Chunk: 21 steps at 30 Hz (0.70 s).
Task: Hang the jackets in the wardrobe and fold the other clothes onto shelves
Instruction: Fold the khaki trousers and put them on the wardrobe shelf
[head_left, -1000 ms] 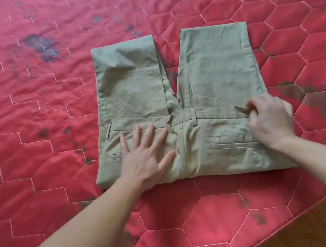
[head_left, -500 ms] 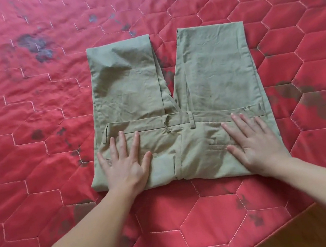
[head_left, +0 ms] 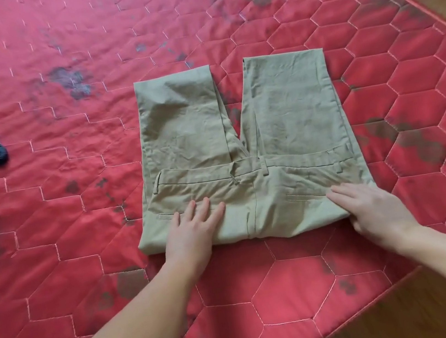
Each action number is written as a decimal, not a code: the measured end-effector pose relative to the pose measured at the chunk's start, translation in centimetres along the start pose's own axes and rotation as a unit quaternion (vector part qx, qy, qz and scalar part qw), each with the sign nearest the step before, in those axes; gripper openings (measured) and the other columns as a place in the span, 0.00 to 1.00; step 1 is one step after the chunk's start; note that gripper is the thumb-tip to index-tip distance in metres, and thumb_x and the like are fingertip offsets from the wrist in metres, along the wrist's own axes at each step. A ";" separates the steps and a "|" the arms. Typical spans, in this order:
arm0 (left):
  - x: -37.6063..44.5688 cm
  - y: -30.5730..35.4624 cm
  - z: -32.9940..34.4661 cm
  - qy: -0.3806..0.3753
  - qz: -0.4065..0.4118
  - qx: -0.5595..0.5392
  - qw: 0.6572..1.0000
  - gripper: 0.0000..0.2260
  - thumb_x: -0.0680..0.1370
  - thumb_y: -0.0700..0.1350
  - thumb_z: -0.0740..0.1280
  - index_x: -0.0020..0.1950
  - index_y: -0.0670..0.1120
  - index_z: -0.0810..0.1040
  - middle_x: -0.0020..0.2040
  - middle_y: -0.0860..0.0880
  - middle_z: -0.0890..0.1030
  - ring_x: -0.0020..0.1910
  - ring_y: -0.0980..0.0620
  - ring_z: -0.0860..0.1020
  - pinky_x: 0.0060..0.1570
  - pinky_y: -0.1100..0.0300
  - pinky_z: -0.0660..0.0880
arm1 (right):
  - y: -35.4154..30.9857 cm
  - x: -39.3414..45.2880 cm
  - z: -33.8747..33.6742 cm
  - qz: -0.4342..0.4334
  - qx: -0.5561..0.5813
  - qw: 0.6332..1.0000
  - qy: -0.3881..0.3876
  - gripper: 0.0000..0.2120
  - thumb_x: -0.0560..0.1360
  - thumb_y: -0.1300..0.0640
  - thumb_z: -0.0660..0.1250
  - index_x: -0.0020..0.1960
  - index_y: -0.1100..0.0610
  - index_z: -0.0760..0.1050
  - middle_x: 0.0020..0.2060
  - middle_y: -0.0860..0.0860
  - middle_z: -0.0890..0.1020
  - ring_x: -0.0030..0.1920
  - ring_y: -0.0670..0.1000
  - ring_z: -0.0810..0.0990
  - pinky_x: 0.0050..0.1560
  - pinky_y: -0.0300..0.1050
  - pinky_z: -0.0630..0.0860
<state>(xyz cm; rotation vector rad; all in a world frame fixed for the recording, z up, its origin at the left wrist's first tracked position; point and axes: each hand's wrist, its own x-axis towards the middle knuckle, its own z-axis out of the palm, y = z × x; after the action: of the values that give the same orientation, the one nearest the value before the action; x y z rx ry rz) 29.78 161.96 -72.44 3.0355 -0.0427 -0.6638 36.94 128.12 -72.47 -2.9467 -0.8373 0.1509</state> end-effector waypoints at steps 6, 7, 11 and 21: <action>-0.3 -1.5 -4.0 -0.016 -0.016 -0.077 0.997 0.26 0.74 0.41 0.59 0.68 0.64 0.72 0.64 0.53 0.78 0.63 0.48 0.76 0.57 0.55 0.73 | -1.3 1.6 -5.0 0.105 -0.011 0.981 -0.163 0.14 0.70 0.59 0.62 0.51 0.46 0.78 0.49 0.44 0.82 0.54 0.51 0.79 0.46 0.43 0.68; -0.7 -1.5 -4.4 -0.022 -0.014 -0.070 0.997 0.25 0.75 0.42 0.58 0.67 0.64 0.72 0.63 0.52 0.79 0.61 0.47 0.77 0.56 0.54 0.74 | -1.3 1.5 -5.5 0.104 -0.002 0.981 -0.162 0.13 0.70 0.59 0.61 0.50 0.47 0.78 0.48 0.44 0.82 0.53 0.50 0.79 0.47 0.44 0.65; -2.6 0.6 -2.9 -0.075 0.005 -0.009 0.997 0.29 0.74 0.47 0.63 0.74 0.55 0.60 0.75 0.49 0.65 0.73 0.46 0.64 0.67 0.47 0.65 | -1.9 -1.4 -4.2 0.209 0.025 0.967 -0.142 0.23 0.70 0.55 0.65 0.64 0.41 0.71 0.66 0.42 0.73 0.68 0.47 0.68 0.70 0.50 0.54; -1.3 7.6 0.4 -0.036 0.025 -0.033 0.998 0.45 0.74 0.40 0.65 0.78 0.58 0.36 0.80 0.52 0.38 0.79 0.44 0.40 0.74 0.37 0.44 | -4.0 -3.7 0.2 0.276 0.085 0.957 0.004 0.31 0.61 0.65 0.73 0.61 0.46 0.78 0.70 0.53 0.70 0.71 0.57 0.65 0.69 0.58 0.55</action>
<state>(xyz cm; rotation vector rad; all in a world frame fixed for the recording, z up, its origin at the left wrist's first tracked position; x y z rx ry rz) 28.30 154.43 -71.97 2.9366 -0.0979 -0.7555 31.72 129.57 -71.96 -2.9220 0.0234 0.2267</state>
